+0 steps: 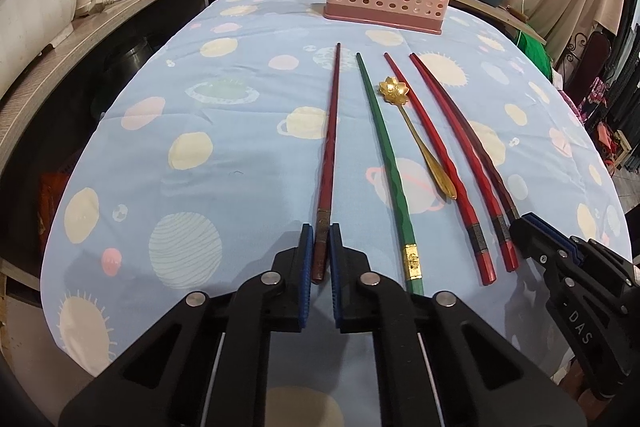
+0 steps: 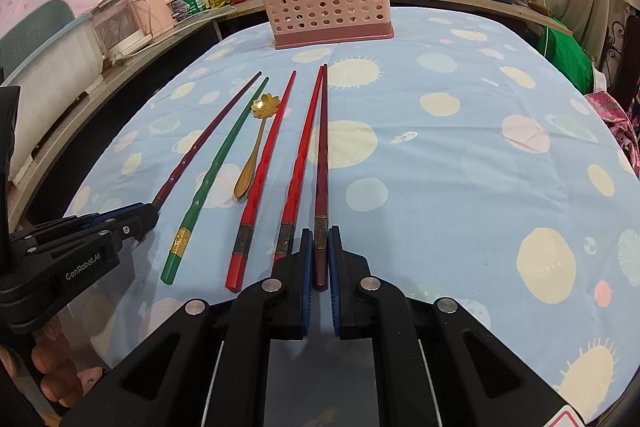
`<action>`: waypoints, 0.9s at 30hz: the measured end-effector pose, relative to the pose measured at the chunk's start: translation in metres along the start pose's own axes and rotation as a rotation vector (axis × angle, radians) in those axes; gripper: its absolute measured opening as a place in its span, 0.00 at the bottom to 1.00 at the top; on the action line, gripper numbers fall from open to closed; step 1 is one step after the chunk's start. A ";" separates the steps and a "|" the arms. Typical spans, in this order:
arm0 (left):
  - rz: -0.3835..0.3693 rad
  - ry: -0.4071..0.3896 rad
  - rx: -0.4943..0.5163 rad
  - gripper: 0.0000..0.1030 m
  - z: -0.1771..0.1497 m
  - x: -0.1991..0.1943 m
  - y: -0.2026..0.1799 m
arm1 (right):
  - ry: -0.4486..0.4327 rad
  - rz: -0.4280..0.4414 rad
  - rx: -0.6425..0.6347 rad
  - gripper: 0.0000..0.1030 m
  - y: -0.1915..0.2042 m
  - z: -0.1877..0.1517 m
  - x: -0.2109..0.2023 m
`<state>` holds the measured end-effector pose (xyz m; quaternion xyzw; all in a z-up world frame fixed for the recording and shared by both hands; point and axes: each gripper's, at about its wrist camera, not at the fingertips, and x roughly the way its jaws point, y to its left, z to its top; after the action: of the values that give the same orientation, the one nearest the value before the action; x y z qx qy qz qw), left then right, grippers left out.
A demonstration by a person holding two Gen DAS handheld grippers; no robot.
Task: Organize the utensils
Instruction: 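Grasp a dark red chopstick with the left tool while the right tool grasps a red chopstick, then lift and carry both held chopsticks up over the pink basket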
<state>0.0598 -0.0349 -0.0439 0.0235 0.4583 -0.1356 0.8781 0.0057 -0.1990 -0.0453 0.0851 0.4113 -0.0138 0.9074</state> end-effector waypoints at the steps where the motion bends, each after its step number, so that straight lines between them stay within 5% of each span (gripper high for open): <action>1: -0.001 0.001 -0.001 0.07 0.000 0.000 0.000 | -0.002 -0.005 -0.001 0.07 0.000 0.000 0.000; 16: -0.016 -0.052 -0.022 0.07 0.021 -0.033 0.006 | -0.116 0.009 0.027 0.07 -0.009 0.028 -0.039; 27: -0.022 -0.197 -0.042 0.07 0.069 -0.082 0.010 | -0.244 0.056 0.058 0.07 -0.019 0.082 -0.079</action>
<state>0.0727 -0.0192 0.0613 -0.0132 0.3726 -0.1375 0.9177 0.0124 -0.2348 0.0645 0.1206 0.2950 -0.0110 0.9478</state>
